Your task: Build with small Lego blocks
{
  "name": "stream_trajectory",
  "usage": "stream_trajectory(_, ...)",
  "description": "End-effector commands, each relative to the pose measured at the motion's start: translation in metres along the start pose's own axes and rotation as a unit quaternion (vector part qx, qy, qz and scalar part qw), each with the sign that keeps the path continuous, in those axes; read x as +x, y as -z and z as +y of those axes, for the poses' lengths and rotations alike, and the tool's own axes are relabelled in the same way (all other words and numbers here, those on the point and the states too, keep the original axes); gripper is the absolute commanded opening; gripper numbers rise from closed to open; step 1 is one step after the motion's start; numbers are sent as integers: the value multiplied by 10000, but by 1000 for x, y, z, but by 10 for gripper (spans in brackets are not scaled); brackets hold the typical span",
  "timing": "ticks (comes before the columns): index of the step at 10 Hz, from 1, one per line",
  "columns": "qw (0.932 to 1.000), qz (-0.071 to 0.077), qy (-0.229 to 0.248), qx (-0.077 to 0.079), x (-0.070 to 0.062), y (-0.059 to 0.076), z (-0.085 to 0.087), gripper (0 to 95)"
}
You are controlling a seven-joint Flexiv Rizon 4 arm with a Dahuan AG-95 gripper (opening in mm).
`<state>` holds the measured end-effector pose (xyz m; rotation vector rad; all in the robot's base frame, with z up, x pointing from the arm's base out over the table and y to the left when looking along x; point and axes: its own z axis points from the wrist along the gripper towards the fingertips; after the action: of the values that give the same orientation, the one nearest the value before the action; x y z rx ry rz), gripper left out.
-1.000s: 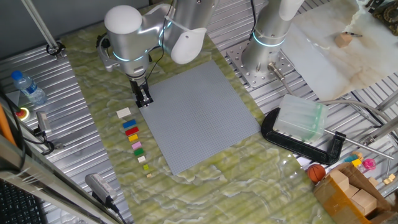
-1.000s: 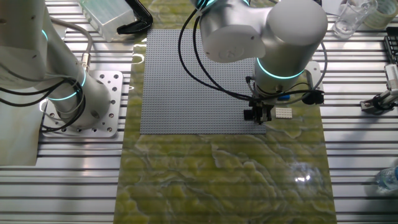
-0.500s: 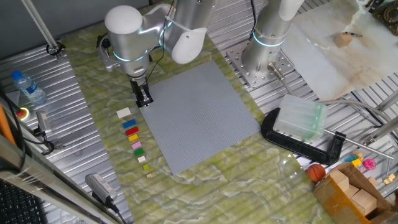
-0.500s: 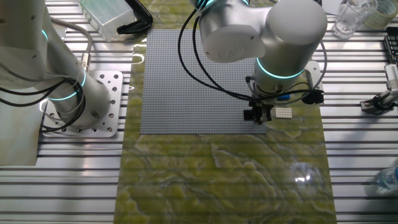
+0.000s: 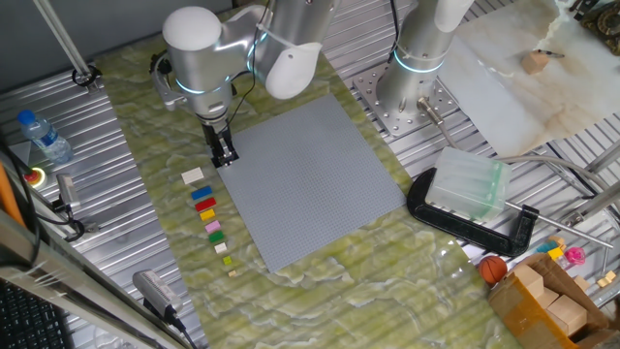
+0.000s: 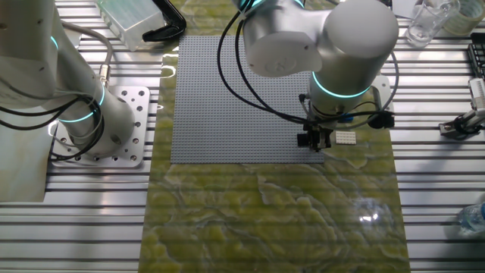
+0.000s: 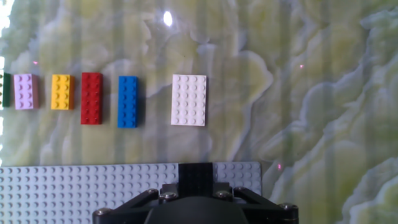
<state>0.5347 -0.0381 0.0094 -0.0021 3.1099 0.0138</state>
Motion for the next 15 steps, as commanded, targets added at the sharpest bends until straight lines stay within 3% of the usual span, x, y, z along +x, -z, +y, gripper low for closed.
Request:
stream_trajectory(1, 10000, 11, -3, -8, -1, -1, 1, 0)
stream_trajectory(3, 10000, 12, -65, -65, -1, -1, 4, 0)
stream_trajectory(7, 9999, 107, -71, -5, -1, -2, 5, 0)
stream_trajectory(15, 9999, 100, -74, 45, 0, -1, 4, 0)
